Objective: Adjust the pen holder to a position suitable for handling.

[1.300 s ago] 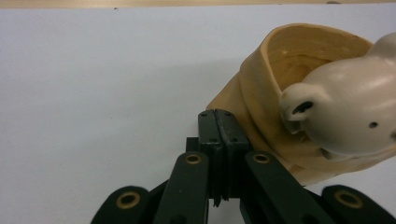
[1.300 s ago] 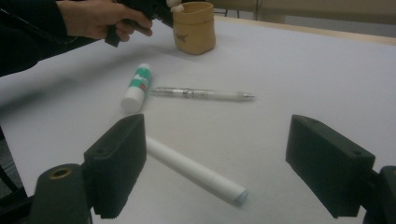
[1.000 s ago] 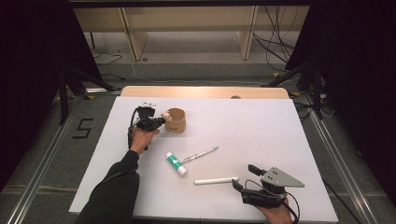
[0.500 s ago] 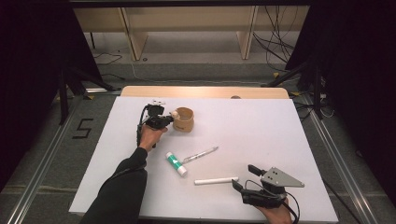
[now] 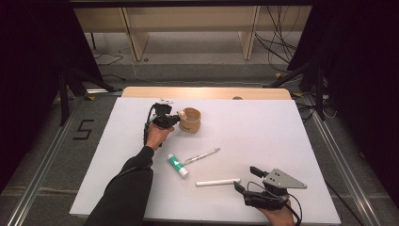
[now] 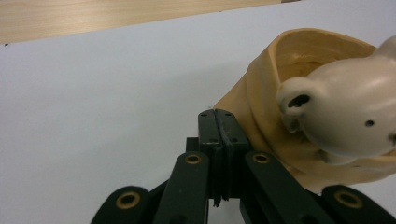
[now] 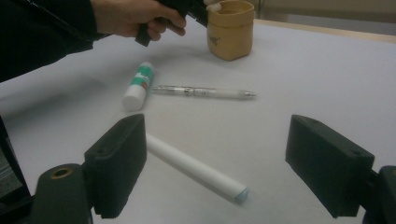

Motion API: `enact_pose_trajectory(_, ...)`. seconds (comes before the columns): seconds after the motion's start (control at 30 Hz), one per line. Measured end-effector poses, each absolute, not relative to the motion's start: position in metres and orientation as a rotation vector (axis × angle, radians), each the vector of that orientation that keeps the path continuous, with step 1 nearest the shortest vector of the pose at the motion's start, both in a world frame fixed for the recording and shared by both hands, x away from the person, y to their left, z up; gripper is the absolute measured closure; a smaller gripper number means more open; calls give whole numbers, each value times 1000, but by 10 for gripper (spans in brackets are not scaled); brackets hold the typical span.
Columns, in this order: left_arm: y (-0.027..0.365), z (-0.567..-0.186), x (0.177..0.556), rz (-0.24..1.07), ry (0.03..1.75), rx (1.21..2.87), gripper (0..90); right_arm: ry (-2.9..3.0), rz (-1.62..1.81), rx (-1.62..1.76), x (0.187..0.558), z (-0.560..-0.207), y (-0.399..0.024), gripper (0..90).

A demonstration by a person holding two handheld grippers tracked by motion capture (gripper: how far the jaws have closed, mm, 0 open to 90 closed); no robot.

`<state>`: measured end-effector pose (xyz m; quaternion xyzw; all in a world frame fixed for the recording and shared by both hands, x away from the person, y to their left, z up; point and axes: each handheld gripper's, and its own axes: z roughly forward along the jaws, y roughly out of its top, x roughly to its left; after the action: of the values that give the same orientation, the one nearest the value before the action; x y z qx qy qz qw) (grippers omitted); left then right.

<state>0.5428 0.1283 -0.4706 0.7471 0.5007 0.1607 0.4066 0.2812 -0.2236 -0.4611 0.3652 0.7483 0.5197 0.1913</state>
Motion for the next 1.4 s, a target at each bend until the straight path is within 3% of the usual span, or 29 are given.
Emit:
enact_pose_trajectory(1.17, 91, -470, 541, 375, 1188, 1903, 892, 2110, 1461, 1026, 281, -462, -224, 214)
enact_pose_trajectory(1.4, 102, -461, 532, 379, 1169, 1908, 732, 2108, 1459, 1025, 280, -462, -223, 214)
